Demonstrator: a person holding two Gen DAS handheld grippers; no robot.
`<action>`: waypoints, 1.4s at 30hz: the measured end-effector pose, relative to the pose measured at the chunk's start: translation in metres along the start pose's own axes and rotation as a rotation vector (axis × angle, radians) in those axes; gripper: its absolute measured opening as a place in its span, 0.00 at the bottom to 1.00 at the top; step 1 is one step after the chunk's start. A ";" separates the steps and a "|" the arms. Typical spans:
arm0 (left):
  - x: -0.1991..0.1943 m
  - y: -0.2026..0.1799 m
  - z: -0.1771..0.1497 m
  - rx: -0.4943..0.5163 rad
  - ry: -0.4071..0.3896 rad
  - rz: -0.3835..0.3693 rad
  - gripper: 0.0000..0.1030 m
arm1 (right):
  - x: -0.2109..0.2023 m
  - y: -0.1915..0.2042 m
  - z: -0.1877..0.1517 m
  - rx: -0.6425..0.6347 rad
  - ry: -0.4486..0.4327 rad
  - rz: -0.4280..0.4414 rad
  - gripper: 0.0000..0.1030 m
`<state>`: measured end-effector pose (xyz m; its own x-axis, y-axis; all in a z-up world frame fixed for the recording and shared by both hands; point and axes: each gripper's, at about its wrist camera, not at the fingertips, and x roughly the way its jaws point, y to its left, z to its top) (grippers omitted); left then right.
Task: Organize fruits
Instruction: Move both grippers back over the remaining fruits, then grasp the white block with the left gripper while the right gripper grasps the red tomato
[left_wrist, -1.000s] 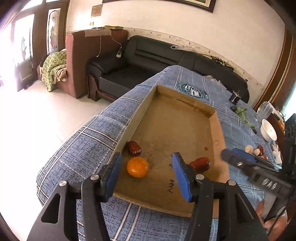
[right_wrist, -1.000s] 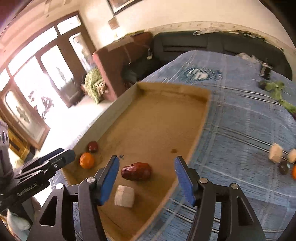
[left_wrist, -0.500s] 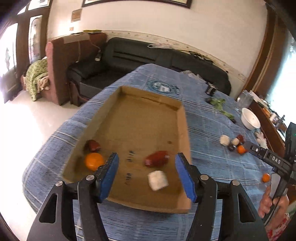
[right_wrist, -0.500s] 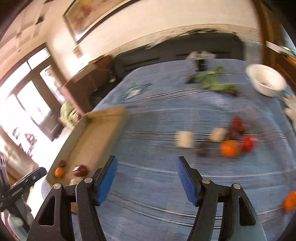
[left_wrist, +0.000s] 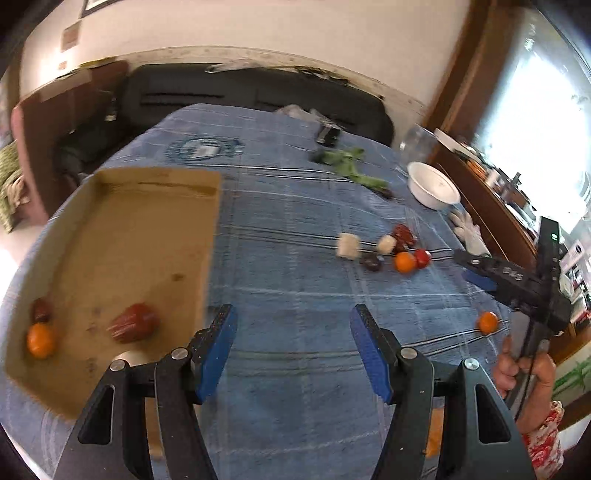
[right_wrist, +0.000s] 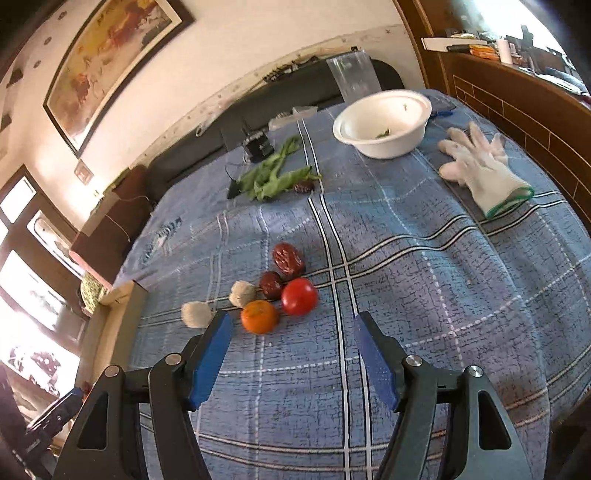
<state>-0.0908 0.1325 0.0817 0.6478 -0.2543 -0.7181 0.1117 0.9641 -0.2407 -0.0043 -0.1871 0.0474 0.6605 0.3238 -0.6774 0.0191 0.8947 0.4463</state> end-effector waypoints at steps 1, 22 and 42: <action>0.008 -0.006 0.004 0.008 0.000 -0.002 0.61 | 0.006 0.000 0.000 0.001 0.009 -0.002 0.71; 0.166 -0.048 0.054 0.006 0.124 -0.073 0.29 | 0.065 -0.005 0.010 -0.011 0.050 -0.020 0.56; 0.166 -0.048 0.048 0.041 0.083 -0.103 0.21 | 0.065 0.001 0.006 -0.039 0.035 -0.023 0.31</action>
<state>0.0470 0.0477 0.0055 0.5671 -0.3560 -0.7427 0.2060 0.9344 -0.2906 0.0433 -0.1667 0.0074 0.6332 0.3129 -0.7079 0.0048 0.9130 0.4079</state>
